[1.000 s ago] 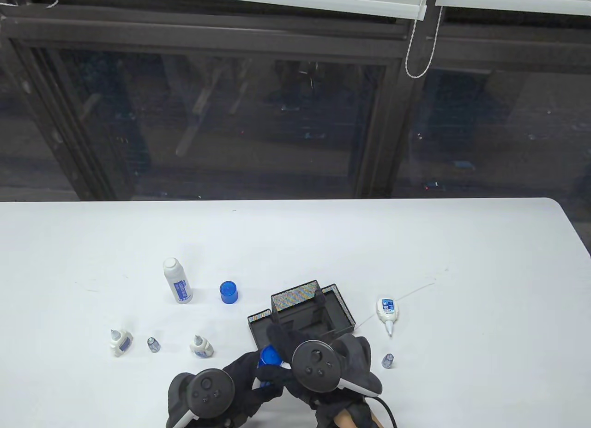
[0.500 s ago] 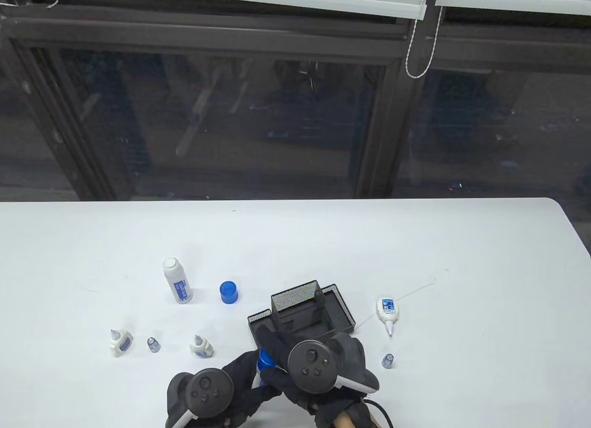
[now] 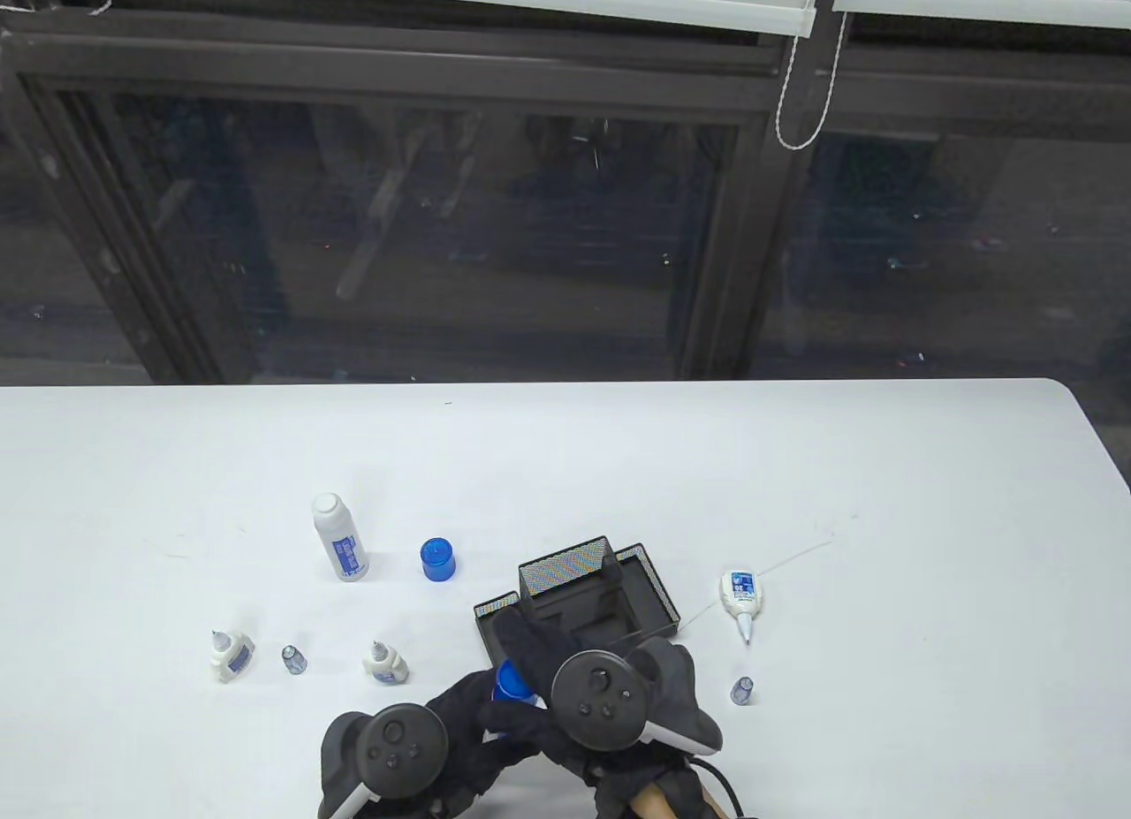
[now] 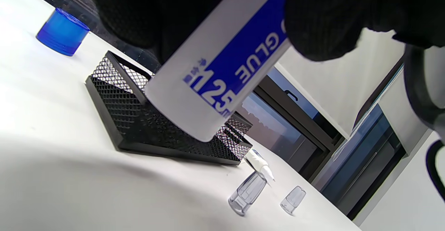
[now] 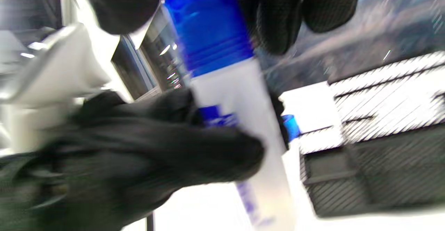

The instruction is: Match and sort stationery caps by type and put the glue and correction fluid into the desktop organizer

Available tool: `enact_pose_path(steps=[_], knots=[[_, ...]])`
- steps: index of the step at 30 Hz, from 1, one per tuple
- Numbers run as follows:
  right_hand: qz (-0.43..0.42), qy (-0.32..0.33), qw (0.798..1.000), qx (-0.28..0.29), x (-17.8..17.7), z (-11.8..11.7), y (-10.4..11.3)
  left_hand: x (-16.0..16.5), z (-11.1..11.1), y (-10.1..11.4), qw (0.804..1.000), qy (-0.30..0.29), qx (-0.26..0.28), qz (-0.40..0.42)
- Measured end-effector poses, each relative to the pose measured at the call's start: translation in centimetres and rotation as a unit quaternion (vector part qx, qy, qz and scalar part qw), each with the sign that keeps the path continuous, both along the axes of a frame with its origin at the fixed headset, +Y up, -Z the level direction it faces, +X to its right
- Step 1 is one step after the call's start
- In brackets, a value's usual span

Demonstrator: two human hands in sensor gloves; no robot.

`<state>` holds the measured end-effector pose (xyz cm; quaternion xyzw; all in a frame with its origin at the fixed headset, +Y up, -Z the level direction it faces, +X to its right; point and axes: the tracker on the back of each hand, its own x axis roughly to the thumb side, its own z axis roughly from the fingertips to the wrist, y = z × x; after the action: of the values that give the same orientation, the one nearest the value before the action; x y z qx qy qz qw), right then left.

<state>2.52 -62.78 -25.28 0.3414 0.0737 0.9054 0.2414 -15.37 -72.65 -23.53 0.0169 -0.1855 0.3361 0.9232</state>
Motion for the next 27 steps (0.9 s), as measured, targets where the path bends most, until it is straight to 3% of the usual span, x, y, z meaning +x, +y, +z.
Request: enact_pose_path(steps=[2, 5, 7, 9, 10, 14, 15, 19, 23, 27], knots=[[0.019, -0.014, 1.0, 0.018, -0.06, 0.02, 0.06, -0.02, 0.03, -0.02, 1.0, -0.001, -0.001, -0.003], [0.035, -0.098, 0.988, 0.112, 0.38, 0.22, 0.1, 0.02, 0.0, -0.15, 1.0, -0.003, -0.004, -0.005], [0.005, -0.049, 0.997, 0.064, 0.56, 0.0, -0.01, 0.01, -0.02, -0.07, 1.0, -0.002, -0.003, -0.003], [-0.035, 0.012, 0.999, -0.033, 0.54, -0.35, -0.15, -0.07, 0.01, 0.01, 1.0, -0.002, -0.005, 0.005], [-0.034, 0.023, 0.998, -0.044, 0.45, -0.32, -0.11, -0.1, 0.04, 0.02, 1.0, -0.001, -0.006, 0.007], [0.022, -0.086, 0.992, 0.087, 0.7, 0.24, 0.43, -0.12, 0.12, 0.05, 1.0, -0.002, -0.008, 0.009], [0.015, -0.085, 0.992, 0.096, 0.74, 0.24, 0.51, 0.0, 0.16, 0.08, 1.0, -0.006, -0.007, 0.006], [0.022, -0.003, 1.0, 0.003, 0.36, 0.25, 0.51, 0.06, 0.3, 0.32, 1.0, -0.007, -0.002, 0.012], [0.016, -0.022, 0.999, 0.045, 0.05, 0.47, 0.25, -0.05, 0.23, 0.35, 1.0, -0.005, 0.004, 0.006], [-0.009, -0.018, 0.999, 0.046, 0.15, 0.43, 0.06, -0.11, 0.18, 0.32, 1.0, -0.009, 0.003, 0.011]])
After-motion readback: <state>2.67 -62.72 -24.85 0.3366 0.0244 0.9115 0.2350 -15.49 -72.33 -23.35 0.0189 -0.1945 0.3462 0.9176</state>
